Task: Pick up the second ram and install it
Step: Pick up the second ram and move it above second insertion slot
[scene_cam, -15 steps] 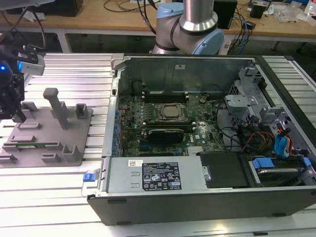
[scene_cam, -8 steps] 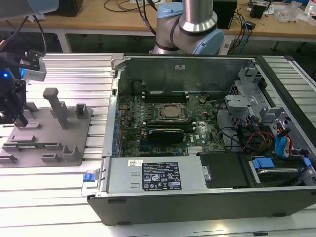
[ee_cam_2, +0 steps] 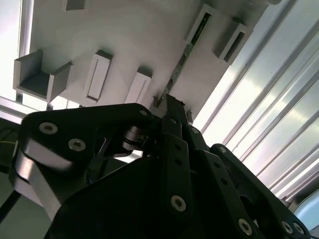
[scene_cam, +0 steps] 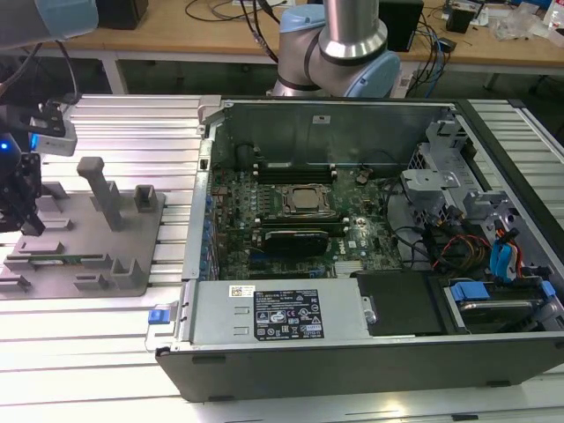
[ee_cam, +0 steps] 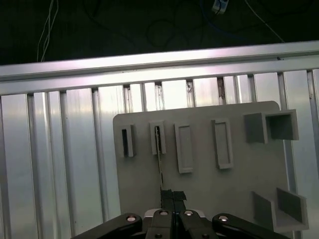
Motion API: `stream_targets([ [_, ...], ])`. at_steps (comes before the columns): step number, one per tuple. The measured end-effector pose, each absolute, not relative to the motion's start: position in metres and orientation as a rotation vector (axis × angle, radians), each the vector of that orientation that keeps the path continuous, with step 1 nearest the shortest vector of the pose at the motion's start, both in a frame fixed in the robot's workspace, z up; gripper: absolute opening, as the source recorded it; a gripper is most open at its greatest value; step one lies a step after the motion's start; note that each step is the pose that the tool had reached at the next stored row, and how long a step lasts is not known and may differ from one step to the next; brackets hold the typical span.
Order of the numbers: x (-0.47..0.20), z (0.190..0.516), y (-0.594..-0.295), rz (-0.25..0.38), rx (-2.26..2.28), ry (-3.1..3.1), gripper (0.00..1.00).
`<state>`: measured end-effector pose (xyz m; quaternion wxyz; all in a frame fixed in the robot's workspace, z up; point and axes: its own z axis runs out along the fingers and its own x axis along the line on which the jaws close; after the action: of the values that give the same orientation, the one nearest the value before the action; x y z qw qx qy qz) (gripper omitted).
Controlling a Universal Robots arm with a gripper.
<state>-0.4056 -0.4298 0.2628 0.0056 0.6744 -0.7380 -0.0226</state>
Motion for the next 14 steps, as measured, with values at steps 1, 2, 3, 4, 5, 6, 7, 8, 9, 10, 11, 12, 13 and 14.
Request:
stream_targets([
  [1,-0.406,0.261,-0.43,-0.071,2.112,-2.309,0.08],
  [2,-0.406,0.259,-0.43,-0.071,2.114,-2.308,0.08],
  [3,-0.406,0.258,-0.43,-0.071,2.115,-2.306,0.08],
  [4,-0.406,0.256,-0.43,-0.071,2.117,-2.305,0.08],
  [5,-0.407,0.254,-0.43,-0.071,2.12,-2.302,0.08],
  [6,-0.408,0.252,-0.43,-0.071,2.124,-2.299,0.08],
  [7,-0.409,0.25,-0.43,-0.071,2.127,-2.296,0.08],
  [8,-0.41,0.248,-0.43,-0.071,2.131,-2.292,0.08],
  [9,-0.411,0.244,-0.43,-0.071,2.137,-2.286,0.08],
  [10,-0.412,0.241,-0.431,-0.071,2.143,-2.28,0.08],
  [11,-0.412,0.24,-0.432,-0.072,2.144,-2.28,0.08],
  [12,-0.412,0.239,-0.434,-0.072,2.145,-2.28,0.08],
  [13,-0.412,0.236,-0.434,-0.073,2.145,-2.28,0.08],
  [14,-0.412,0.235,-0.435,-0.073,2.145,-2.28,0.08],
])
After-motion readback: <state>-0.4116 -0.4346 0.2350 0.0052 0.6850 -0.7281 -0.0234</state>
